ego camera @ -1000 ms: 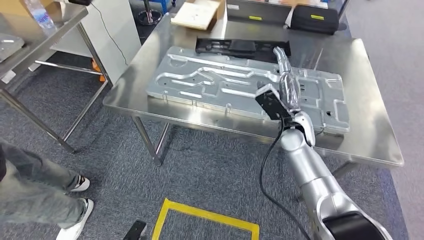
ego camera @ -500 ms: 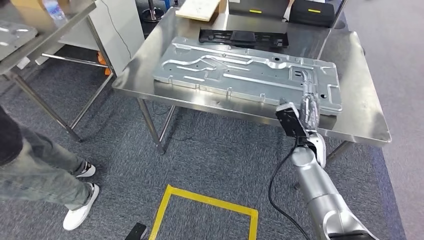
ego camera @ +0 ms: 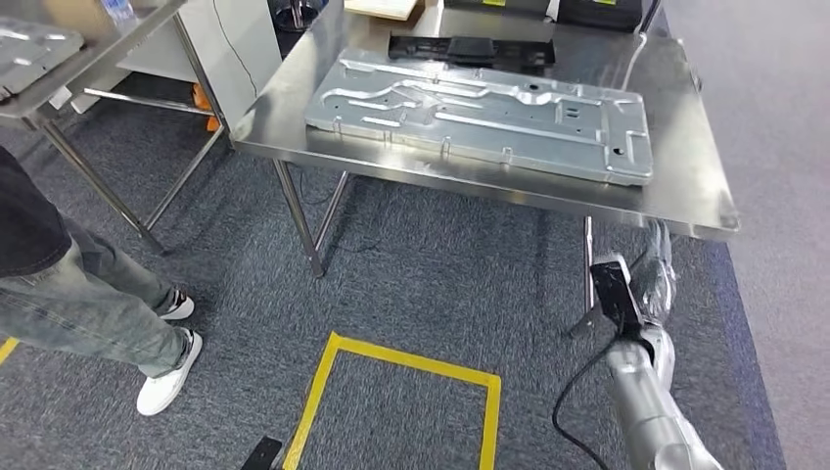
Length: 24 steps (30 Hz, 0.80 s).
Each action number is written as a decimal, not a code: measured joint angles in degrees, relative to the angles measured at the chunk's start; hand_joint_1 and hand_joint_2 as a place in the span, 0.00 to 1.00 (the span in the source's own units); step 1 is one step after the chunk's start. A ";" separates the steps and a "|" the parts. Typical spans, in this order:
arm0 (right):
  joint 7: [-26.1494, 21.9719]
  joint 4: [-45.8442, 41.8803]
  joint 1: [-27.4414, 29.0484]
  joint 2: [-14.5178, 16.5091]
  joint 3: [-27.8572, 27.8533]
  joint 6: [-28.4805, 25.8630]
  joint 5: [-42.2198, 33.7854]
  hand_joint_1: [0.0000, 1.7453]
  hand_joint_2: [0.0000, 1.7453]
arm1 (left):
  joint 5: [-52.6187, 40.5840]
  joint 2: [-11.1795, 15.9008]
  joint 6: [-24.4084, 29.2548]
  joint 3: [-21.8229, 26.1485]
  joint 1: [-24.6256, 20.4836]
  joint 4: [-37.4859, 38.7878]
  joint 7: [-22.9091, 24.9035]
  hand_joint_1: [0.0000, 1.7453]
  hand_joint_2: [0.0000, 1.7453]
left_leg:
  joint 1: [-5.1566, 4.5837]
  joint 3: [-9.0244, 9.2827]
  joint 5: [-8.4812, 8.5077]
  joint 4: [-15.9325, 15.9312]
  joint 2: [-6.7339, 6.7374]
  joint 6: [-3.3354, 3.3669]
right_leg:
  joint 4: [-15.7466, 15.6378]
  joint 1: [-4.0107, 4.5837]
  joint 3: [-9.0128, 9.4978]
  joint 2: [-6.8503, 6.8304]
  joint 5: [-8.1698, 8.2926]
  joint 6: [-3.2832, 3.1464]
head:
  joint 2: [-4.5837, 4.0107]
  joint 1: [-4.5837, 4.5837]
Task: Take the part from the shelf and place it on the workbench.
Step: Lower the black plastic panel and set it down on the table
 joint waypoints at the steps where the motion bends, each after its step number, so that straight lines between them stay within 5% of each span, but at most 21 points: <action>1: -0.20 2.00 0.54 -0.10 -1.39 -0.56 -0.33 0.00 0.00 | 0.02 0.05 0.04 0.00 0.11 0.00 -0.01 0.00 0.00 | 0.09 -0.24 -0.44 0.20 -0.08 -0.36 | -0.27 -0.08 -0.32 -0.11 0.74 -0.36 | 0.00 0.01; 3: -0.37 5.55 1.68 -0.22 -3.69 -1.41 -0.85 0.00 0.00 | 0.06 0.18 0.08 0.00 0.41 0.00 -0.01 0.00 0.00 | 0.20 -1.48 -4.59 3.39 -0.25 -1.01 | -0.71 -0.40 -1.57 -0.32 2.41 -1.07 | 0.01 -0.01; 5: 0.21 8.58 2.86 -0.29 -5.53 -1.98 -1.07 0.00 0.00 | 0.09 0.31 0.08 0.00 0.59 0.00 -0.01 0.00 0.00 | 0.38 -3.26 -10.56 10.55 -0.29 -1.50 | -0.58 -0.36 -3.50 -0.37 3.88 -1.35 | -0.01 -0.02; 6: 0.85 10.05 3.57 -0.30 -6.52 -2.19 -1.24 0.00 0.00 | 0.09 0.36 0.08 0.00 0.63 0.00 -0.01 0.00 0.00 | 0.42 -3.77 -12.03 14.13 -0.29 -1.69 | -0.43 -0.35 -4.57 -0.38 4.59 -1.27 | -0.01 -0.02; 8: 2.31 12.85 5.15 -0.31 -8.68 -2.40 -1.88 0.00 0.00 | 0.14 0.41 0.09 0.00 0.71 0.00 -0.01 0.00 0.00 | 0.48 -2.50 -10.73 16.94 -0.28 -1.83 | 0.09 -0.34 -6.73 -0.50 5.87 -1.01 | 0.00 -0.02; 9: 2.81 14.08 5.98 -0.31 -9.77 -2.44 -2.28 0.00 0.00 | 0.19 0.42 0.09 0.00 0.74 0.00 -0.01 0.00 0.00 | 0.50 -0.40 -9.12 15.36 -0.29 -1.75 | 0.44 -0.34 -7.78 -0.55 6.40 -0.83 | 0.00 -0.02; 10: 3.11 15.13 6.74 -0.31 -10.76 -2.45 -2.65 0.00 0.00 | 0.23 0.43 0.09 0.00 0.75 0.00 -0.01 0.00 0.00 | 0.52 2.64 -8.20 12.00 -0.34 -1.58 | 0.83 -0.35 -8.69 -0.59 6.90 -0.65 | -0.01 -0.02; 12: 3.20 16.72 8.10 -0.31 -12.30 -2.49 -3.12 0.00 0.00 | 0.31 0.46 0.13 -0.01 0.67 -0.01 -0.07 0.00 0.00 | 0.34 9.03 -9.31 3.30 -0.55 -1.00 | 1.41 -0.24 -9.97 -0.53 7.89 -0.16 | -0.01 -0.02; 14: 3.18 17.97 9.00 -0.31 -13.31 -2.59 -3.21 0.00 0.00 | 0.35 0.49 0.17 -0.01 0.69 -0.02 -0.16 0.00 0.00 | 0.06 11.60 -10.62 -1.39 -0.72 -0.31 | 1.28 -0.25 -10.41 -0.40 9.10 0.44 | 0.00 -0.01; 16: 3.97 19.15 9.69 -0.32 -14.05 -2.54 -3.16 0.00 0.00 | 0.38 0.51 0.19 0.00 0.78 -0.02 -0.19 0.00 0.00 | 0.15 10.94 -9.38 -2.32 -0.58 0.57 | 0.71 -0.40 -10.75 -0.08 9.80 1.08 | 0.00 0.02; 17: 4.74 19.74 10.12 -0.33 -14.42 -2.26 -3.16 0.00 0.00 | 0.40 0.52 0.19 0.00 0.78 -0.02 -0.21 0.00 0.00 | 0.22 10.50 -8.55 -2.70 -0.47 1.13 | 1.26 -0.48 -11.21 0.12 8.76 1.37 | 0.00 0.04; 21: 8.02 22.25 12.74 0.07 -16.48 0.98 -4.33 0.00 0.00 | 0.40 0.54 0.46 0.00 1.08 -0.02 -0.48 0.00 0.00 | 0.21 8.12 -6.30 -3.11 -0.32 1.97 | 13.75 -0.83 -14.67 0.39 -0.72 2.07 | -0.01 0.11; 23: 9.56 23.60 14.81 0.87 -17.88 3.18 -5.43 0.00 0.00 | 0.31 0.54 0.72 0.00 1.37 -0.02 -0.62 0.00 0.00 | 0.16 6.98 -5.53 -2.98 -0.34 1.81 | 16.71 -0.89 -13.98 0.38 -0.61 2.14 | -0.02 0.10; 24: 10.29 24.17 15.86 1.33 -18.55 4.20 -5.86 0.00 0.00 | 0.26 0.54 0.85 0.00 1.51 -0.02 -0.69 0.00 0.00 | 0.17 6.52 -5.22 -2.88 -0.38 1.65 | 14.85 -0.90 -11.98 0.37 0.66 2.06 | -0.01 0.10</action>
